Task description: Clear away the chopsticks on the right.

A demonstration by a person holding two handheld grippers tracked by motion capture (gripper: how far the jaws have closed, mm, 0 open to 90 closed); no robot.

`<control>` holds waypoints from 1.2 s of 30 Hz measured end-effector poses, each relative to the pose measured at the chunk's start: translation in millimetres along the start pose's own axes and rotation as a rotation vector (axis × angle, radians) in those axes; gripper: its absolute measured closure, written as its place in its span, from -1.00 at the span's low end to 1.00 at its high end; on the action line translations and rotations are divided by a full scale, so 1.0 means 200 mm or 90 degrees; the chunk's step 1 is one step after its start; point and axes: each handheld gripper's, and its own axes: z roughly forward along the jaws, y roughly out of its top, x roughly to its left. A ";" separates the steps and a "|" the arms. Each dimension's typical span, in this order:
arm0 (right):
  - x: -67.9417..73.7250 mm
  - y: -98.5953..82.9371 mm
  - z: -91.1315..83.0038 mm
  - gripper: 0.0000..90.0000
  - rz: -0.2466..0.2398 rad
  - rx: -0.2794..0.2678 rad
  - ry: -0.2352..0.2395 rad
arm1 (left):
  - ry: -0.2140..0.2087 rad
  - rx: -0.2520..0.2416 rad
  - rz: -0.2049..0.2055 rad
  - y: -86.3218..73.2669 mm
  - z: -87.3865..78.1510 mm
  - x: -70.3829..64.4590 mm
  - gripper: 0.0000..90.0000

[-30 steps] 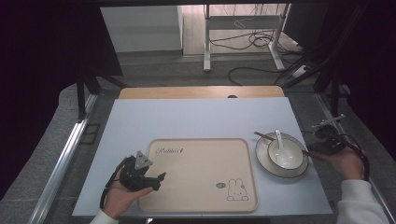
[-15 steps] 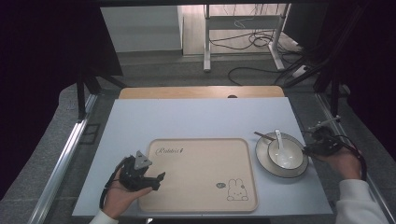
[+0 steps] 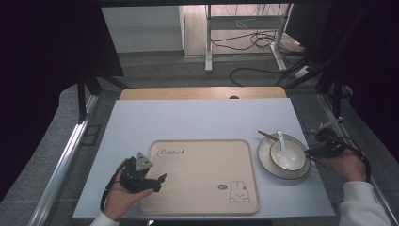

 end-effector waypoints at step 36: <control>-0.12 -0.12 0.02 0.63 -0.043 0.029 0.004 | 0.001 0.001 0.008 0.00 0.00 0.01 -0.66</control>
